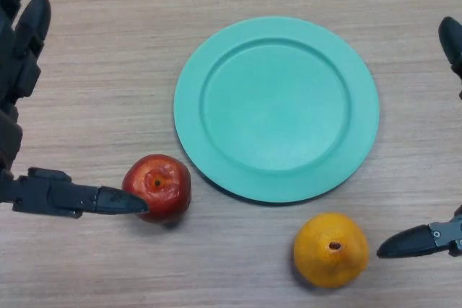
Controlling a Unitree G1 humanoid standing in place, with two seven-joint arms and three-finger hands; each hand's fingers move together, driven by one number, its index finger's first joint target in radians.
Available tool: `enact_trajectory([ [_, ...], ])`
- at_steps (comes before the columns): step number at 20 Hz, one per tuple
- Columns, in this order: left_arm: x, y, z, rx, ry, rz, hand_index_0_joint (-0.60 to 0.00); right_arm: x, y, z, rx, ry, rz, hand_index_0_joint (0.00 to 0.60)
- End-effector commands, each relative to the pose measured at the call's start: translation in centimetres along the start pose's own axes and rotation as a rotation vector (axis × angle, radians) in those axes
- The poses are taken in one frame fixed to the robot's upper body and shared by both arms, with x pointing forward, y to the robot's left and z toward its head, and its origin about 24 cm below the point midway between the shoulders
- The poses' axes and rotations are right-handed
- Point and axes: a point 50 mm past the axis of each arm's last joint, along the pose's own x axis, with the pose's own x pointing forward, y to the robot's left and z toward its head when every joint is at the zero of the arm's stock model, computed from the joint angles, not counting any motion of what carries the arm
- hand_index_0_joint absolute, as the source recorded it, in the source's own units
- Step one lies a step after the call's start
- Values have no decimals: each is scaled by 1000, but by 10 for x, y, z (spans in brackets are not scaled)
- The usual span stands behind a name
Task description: Pick up the red apple and place it on the plate
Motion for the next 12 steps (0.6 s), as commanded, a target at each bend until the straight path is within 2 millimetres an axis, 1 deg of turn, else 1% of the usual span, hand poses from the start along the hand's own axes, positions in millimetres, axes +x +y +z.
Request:
enact_trajectory([
  [1,-4,7,26,80,-203,30,0,-4,-4,29,-89,-209,-34,0],
  [5,-5,12,22,58,-196,27,0,-3,-1,28,-92,-209,-31,0],
  [7,-9,10,15,28,-165,-5,0,-2,2,28,-94,-212,-21,0],
  [9,-14,9,2,-4,-115,4,0,-2,4,28,-94,-217,-8,0],
  [12,-24,2,-27,43,-56,25,0,1,5,28,-90,-209,1,0],
])
